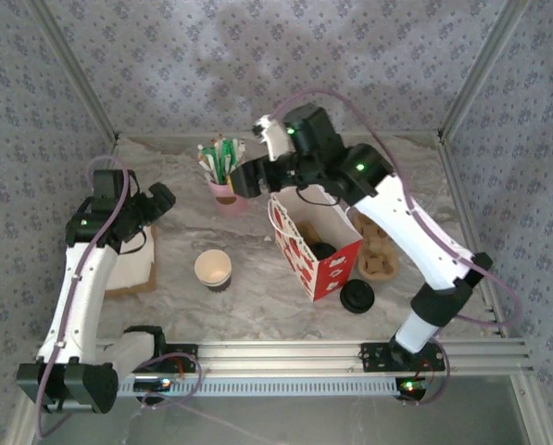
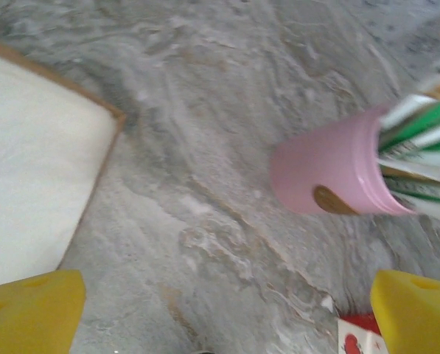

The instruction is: Pack the takeout coffee

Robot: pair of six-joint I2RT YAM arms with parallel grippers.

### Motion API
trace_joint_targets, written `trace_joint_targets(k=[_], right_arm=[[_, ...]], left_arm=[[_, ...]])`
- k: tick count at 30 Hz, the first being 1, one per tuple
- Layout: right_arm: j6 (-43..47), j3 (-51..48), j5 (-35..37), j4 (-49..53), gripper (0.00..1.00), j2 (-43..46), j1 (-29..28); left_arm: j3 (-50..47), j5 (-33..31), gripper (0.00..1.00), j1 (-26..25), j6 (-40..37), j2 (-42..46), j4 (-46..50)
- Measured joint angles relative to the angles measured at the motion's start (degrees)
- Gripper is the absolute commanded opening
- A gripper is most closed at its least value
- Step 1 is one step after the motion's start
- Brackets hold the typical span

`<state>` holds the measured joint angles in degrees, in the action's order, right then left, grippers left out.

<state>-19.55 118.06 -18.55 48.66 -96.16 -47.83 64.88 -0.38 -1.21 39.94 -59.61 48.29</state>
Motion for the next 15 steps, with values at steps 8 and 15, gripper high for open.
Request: trace_joint_targets(k=[8,15], right_arm=[[3.63,5.90,2.38,4.20,0.78,-8.31,-5.92],[5.29,8.92,3.15,6.69,0.78,-12.61,-8.35]], left_arm=[[-5.14,-8.07,0.89,7.39,7.56,0.35,1.62],[-8.20,-13.03,0.86,13.16,11.67,-2.16,1.64]])
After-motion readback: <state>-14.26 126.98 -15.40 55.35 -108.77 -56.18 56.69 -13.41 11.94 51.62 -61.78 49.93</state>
